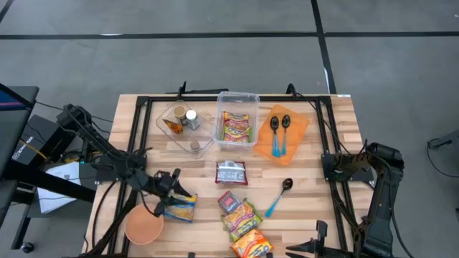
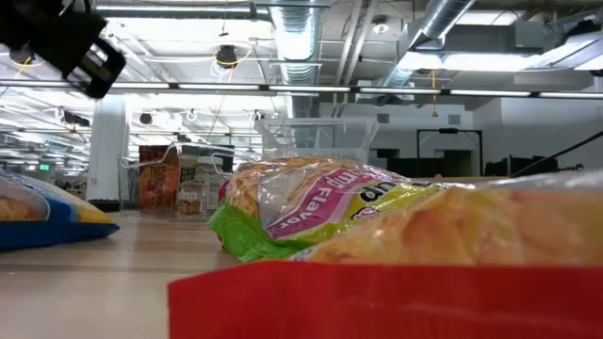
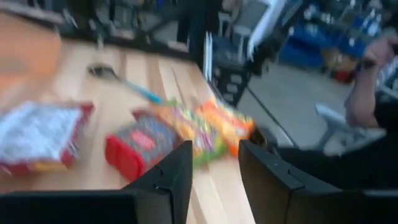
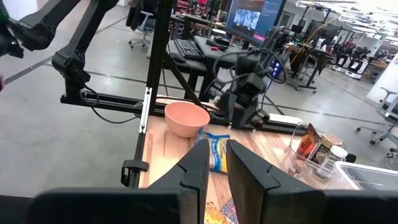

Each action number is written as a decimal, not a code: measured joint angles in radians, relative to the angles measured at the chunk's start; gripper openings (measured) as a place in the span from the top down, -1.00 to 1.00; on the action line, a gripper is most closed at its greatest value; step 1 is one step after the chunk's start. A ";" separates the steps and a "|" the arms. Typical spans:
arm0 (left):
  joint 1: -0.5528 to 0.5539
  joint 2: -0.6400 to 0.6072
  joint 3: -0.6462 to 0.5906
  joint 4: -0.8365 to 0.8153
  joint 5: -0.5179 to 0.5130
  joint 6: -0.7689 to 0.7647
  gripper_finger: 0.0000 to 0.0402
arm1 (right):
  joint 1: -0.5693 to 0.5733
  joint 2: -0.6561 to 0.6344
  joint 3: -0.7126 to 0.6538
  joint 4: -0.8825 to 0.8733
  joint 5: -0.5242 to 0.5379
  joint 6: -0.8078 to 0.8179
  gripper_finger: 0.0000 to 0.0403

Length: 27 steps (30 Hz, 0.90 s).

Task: Pick & Place Food Item
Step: Put the blue noodle pack into the white bin

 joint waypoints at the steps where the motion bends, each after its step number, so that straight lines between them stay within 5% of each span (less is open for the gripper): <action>1: -0.005 0.025 0.004 -0.005 0.006 -0.011 0.40 | 0.000 0.000 0.000 0.000 0.000 0.000 0.74; 6: -0.021 0.148 0.119 -0.199 0.020 0.001 0.39 | -0.001 0.000 0.000 0.000 0.000 0.000 0.74; 19: -0.006 0.488 0.712 -1.307 0.062 -0.050 0.06 | -0.011 0.000 0.000 -0.008 -0.003 0.008 0.74; 27: -0.006 0.517 0.740 -1.466 0.139 -0.201 0.00 | -0.011 0.000 0.000 -0.045 -0.004 0.042 0.74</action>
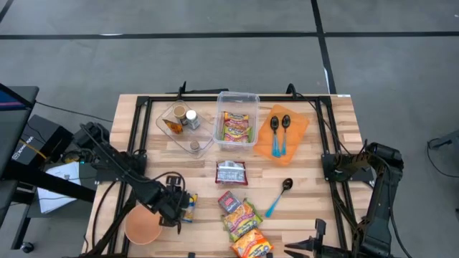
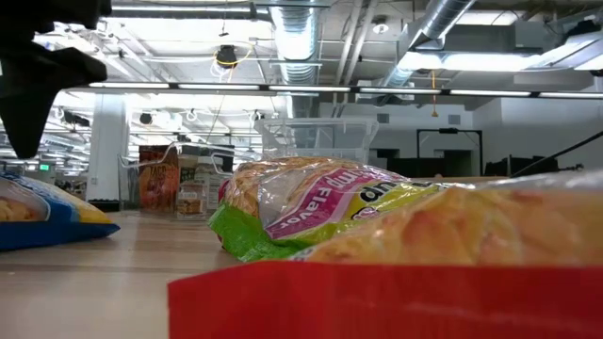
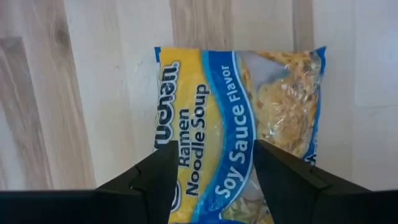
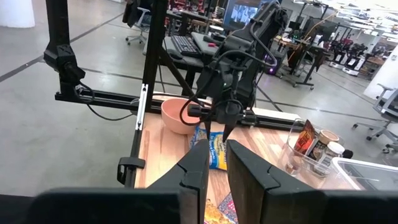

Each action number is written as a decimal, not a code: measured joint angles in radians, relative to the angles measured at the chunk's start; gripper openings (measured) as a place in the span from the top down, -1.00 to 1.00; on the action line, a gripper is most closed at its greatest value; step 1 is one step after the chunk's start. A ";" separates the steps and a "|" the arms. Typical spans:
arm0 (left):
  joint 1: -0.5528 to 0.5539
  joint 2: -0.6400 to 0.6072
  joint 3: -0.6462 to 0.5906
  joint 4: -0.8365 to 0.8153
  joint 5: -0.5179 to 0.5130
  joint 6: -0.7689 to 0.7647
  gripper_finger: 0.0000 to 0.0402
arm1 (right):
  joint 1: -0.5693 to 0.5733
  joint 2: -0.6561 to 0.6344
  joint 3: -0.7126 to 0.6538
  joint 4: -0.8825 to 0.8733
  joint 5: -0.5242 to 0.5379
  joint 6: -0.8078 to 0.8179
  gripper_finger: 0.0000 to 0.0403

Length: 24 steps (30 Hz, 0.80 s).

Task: Pick & Place Food Item
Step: Put the blue noodle pack into the white bin

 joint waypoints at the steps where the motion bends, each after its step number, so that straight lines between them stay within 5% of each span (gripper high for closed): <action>1: 0.000 -0.002 0.000 0.003 0.000 0.000 0.00 | 0.000 0.000 0.000 0.000 0.000 0.000 0.74; 16: 0.000 0.002 -0.080 0.119 0.037 -0.007 0.03 | 0.000 0.000 0.000 0.000 0.000 0.001 0.74; 24: 0.000 0.002 -0.112 0.166 0.037 -0.004 0.30 | 0.000 0.000 0.000 0.000 0.000 0.001 0.74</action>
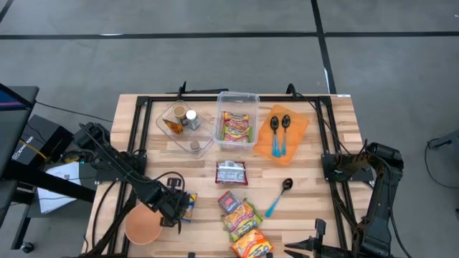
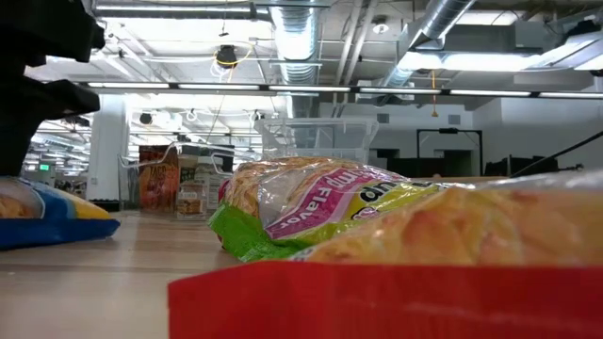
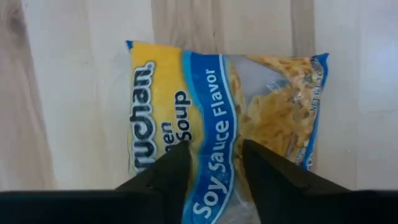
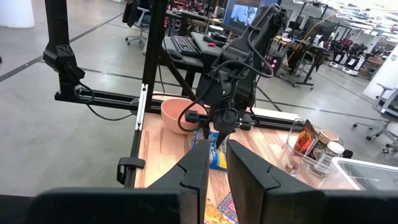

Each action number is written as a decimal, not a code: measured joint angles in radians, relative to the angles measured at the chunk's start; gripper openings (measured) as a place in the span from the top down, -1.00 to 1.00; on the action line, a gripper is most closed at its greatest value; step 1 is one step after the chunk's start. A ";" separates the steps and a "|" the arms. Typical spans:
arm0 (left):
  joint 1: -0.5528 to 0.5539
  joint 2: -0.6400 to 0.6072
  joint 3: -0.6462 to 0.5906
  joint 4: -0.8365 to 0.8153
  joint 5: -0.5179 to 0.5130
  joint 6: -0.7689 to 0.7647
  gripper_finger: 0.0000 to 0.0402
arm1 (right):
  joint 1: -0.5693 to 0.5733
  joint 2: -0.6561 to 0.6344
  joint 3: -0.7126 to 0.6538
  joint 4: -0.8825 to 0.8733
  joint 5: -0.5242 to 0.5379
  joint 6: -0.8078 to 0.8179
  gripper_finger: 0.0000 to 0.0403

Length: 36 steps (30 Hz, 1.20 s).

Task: Pick & Place Food Item
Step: Put the blue noodle pack into the white bin

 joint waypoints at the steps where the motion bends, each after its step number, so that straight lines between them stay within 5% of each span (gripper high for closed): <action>1: 0.000 0.000 -0.006 0.013 0.000 0.001 0.37 | 0.000 0.000 0.000 0.000 0.000 0.000 0.74; 9: 0.000 -0.005 -0.030 0.052 -0.027 0.002 0.96 | 0.000 0.000 0.000 0.000 0.000 0.000 0.74; 25: 0.061 -0.003 0.203 -0.003 -0.162 0.277 1.00 | 0.000 0.000 0.000 0.000 0.000 0.000 0.74; 36: 0.265 -0.003 0.446 -0.028 -0.240 0.669 1.00 | 0.000 0.000 0.000 0.000 0.000 0.000 0.74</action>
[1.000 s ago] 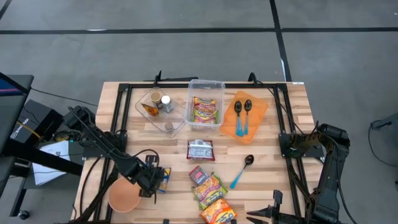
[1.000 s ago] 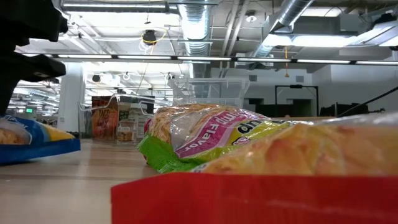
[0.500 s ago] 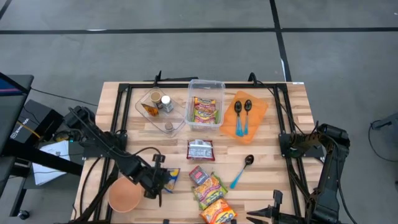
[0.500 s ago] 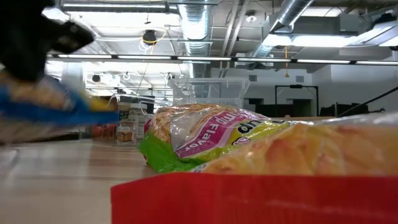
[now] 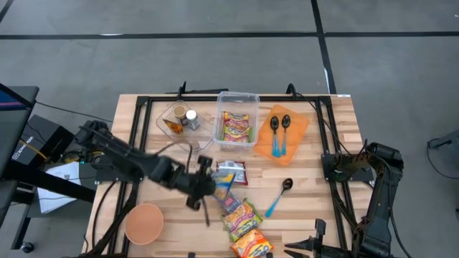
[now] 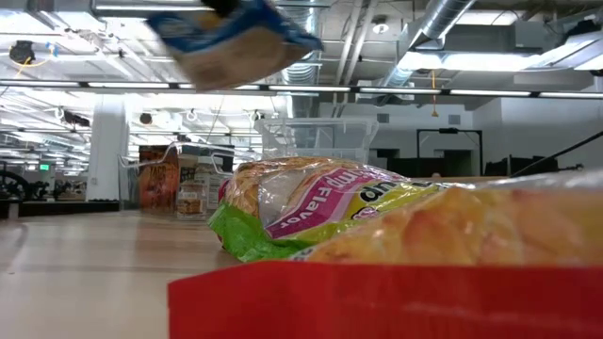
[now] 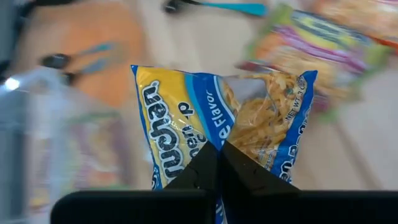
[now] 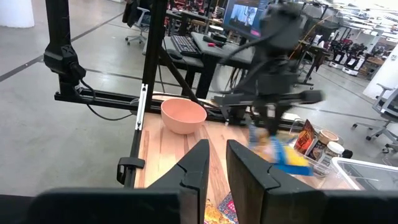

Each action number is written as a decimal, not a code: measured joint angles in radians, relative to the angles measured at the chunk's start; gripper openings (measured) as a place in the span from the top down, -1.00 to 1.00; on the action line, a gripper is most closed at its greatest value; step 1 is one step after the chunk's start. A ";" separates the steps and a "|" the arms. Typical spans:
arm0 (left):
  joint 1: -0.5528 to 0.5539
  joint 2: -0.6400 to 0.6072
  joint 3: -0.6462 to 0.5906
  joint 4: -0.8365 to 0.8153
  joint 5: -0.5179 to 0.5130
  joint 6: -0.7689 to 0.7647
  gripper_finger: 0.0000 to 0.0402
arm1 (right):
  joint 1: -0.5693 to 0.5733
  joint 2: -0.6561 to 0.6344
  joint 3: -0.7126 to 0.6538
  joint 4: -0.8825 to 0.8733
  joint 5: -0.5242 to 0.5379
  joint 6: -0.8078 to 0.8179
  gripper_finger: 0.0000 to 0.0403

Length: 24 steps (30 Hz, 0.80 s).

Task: Pick & Place Food Item
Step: Put the blue noodle pack into the white bin

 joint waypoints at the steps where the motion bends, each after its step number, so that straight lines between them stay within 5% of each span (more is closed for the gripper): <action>1: 0.028 0.000 0.017 0.001 -0.001 0.031 1.00 | 0.000 0.000 0.000 0.000 0.000 0.000 0.74; 7: 0.227 0.000 0.112 0.042 0.071 0.222 1.00 | 0.001 0.000 0.000 -0.011 0.001 -0.001 0.74; 13: 0.447 -0.001 0.178 0.145 0.245 0.373 0.99 | 0.001 0.000 0.000 -0.015 0.004 -0.001 0.74; 24: 0.758 0.062 0.179 0.285 0.539 0.409 1.00 | 0.049 -0.008 0.000 -0.032 0.086 -0.001 0.74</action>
